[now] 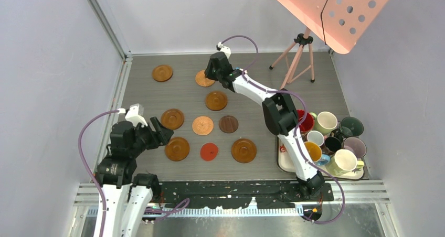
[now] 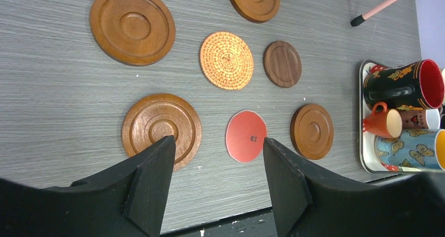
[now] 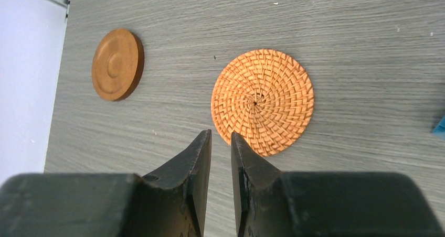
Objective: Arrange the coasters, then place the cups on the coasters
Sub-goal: Move the coaster to the center of the board.
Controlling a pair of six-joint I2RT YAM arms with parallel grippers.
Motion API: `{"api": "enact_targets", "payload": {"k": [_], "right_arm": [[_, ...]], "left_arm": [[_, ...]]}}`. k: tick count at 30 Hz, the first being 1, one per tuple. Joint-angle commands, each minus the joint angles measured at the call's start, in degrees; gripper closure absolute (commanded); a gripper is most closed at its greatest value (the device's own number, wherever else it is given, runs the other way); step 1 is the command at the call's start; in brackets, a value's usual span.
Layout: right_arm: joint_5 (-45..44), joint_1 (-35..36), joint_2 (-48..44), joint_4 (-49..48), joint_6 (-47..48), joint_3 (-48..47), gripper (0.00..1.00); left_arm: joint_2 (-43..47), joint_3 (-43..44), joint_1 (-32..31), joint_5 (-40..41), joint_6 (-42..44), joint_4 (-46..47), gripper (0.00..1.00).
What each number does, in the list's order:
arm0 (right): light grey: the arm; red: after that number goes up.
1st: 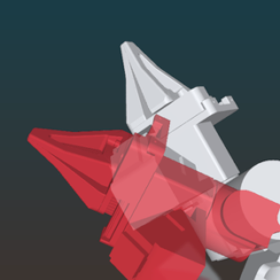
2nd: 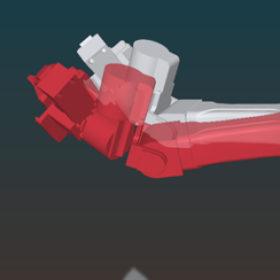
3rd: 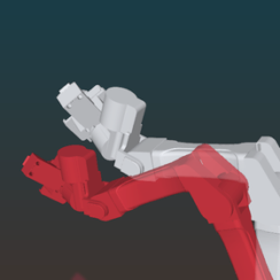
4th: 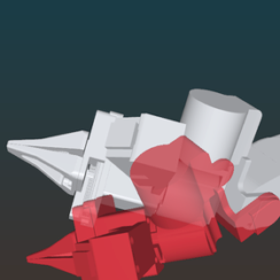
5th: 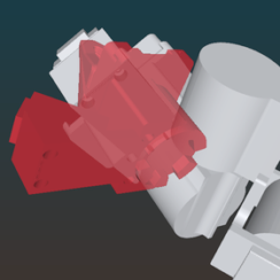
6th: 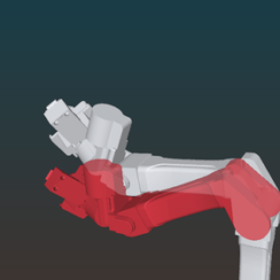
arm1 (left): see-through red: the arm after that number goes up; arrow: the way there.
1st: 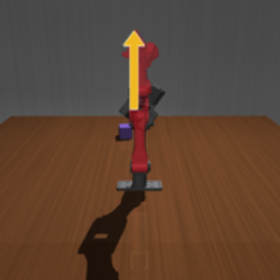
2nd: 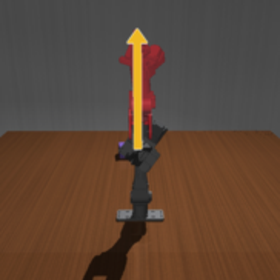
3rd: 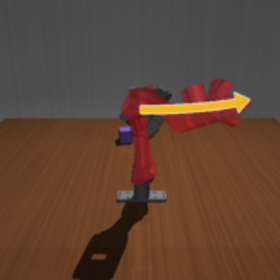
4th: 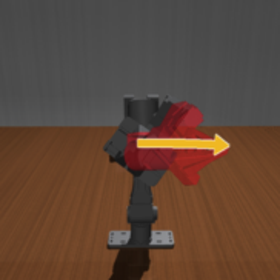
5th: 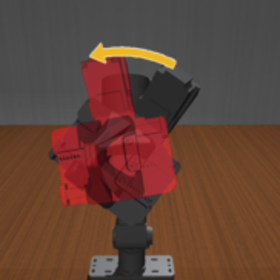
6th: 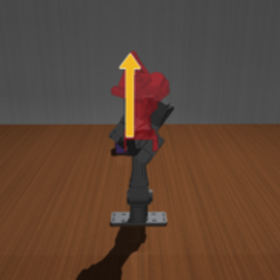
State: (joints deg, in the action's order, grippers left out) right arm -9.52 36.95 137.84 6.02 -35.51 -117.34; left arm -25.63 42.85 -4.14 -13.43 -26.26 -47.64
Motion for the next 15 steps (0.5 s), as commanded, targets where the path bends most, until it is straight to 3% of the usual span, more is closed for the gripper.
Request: {"api": "enact_targets", "payload": {"k": [1, 15], "right_arm": [[-0.67, -0.74, 2.84, 0.4, -5.21, -5.79, 0.73], [-0.47, -1.28, 11.3, 8.78, -14.24, -12.99, 0.73]], "left_arm": [[0.56, 1.01, -0.55, 0.34, 0.99, 0.57, 0.35], [0.92, 1.09, -1.31, 0.86, 0.97, 0.43, 0.35]]}}
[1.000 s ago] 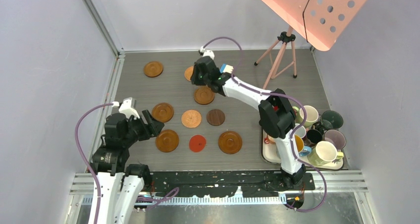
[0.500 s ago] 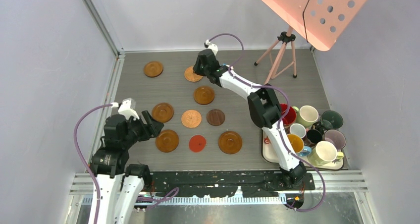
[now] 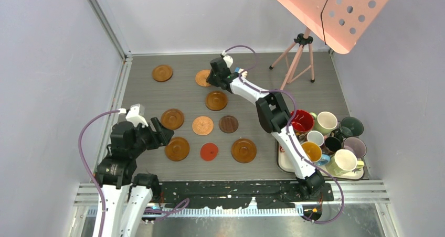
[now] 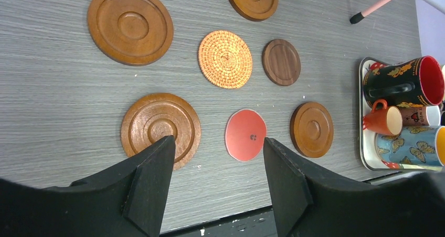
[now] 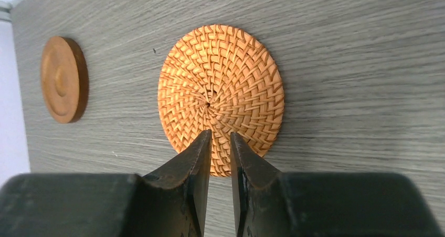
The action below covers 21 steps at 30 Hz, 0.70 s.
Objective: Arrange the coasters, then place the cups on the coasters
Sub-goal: Move the coaster to the center of the board.
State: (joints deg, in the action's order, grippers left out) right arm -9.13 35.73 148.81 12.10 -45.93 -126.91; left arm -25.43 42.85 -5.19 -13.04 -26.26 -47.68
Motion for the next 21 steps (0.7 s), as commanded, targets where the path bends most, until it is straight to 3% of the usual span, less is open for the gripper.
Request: {"api": "enact_targets", "payload": {"k": [1, 9, 21], "right_arm": [[-0.93, -0.04, 0.87, 3.86, -3.94, -3.84, 0.73], [-0.19, 0.72, 2.52, 9.83, -3.61, -7.02, 0.73], [0.94, 3.2, 4.04, 11.25, -1.21, -9.85, 0.73]], "left_arm": [[0.78, 1.09, -0.26, 0.54, 0.95, 0.48, 0.35], [1.13, 1.09, -0.37, 0.81, 0.95, 0.37, 0.35], [1.41, 1.18, -0.35, 1.39, 0.87, 0.22, 0.35]]}}
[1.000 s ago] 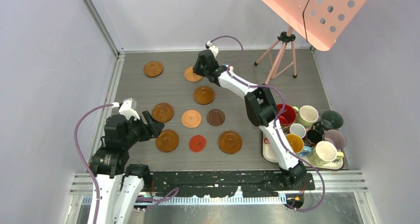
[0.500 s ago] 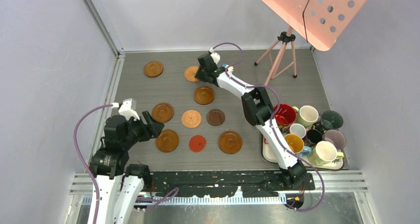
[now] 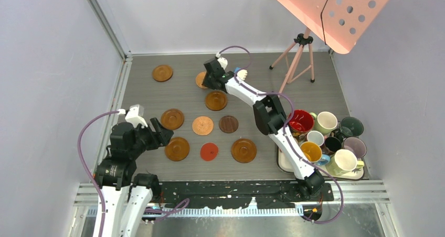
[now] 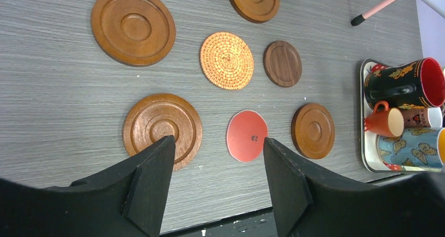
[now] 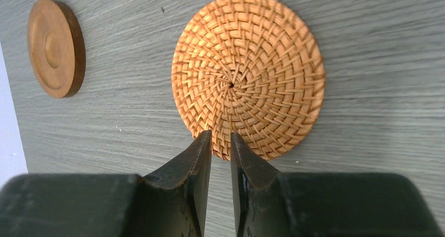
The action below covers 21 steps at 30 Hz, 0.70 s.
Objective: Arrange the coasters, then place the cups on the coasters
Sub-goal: Move the coaster to the center of the board.
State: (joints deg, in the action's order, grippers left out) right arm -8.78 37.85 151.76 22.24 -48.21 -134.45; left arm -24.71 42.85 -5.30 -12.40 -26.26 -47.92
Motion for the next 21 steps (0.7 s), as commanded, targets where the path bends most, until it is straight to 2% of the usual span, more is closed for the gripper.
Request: {"api": "enact_targets", "payload": {"k": [1, 21], "right_arm": [[0.73, 1.35, 1.24, 0.91, 1.09, -2.42, 0.73], [4.03, 5.15, 2.71, -1.16, 2.05, -4.21, 0.74]], "left_arm": [[0.71, 1.18, -0.25, 0.8, 0.86, 0.46, 0.35], [0.89, 1.27, -0.32, 1.67, 0.68, 0.15, 0.35]]}}
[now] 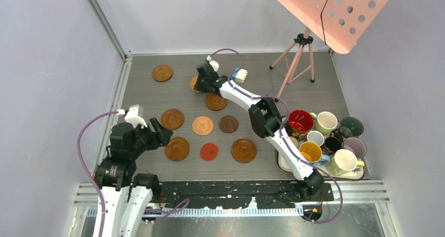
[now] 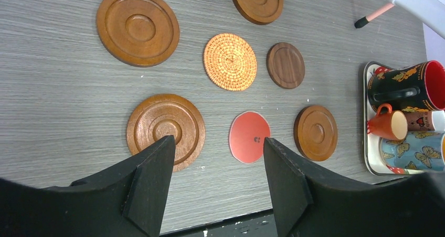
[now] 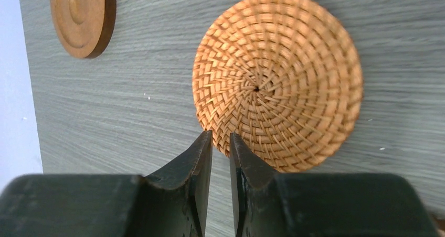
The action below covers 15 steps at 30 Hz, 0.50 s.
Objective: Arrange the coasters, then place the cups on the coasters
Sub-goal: Move the coaster to the center of the board.
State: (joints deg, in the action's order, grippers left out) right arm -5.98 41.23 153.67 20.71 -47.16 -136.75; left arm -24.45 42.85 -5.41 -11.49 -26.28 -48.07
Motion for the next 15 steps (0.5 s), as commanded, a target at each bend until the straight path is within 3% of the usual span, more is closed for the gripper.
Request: {"api": "enact_targets", "payload": {"k": [1, 15], "right_arm": [[1.43, 2.1, 0.78, 0.42, 1.12, -1.87, 0.74], [2.37, 5.12, -0.33, 0.79, 3.79, 0.32, 0.75]], "left_arm": [[0.63, 1.27, -0.22, 0.81, 0.71, 0.34, 0.35], [0.94, 1.27, -0.22, 1.38, 0.62, 0.22, 0.35]]}}
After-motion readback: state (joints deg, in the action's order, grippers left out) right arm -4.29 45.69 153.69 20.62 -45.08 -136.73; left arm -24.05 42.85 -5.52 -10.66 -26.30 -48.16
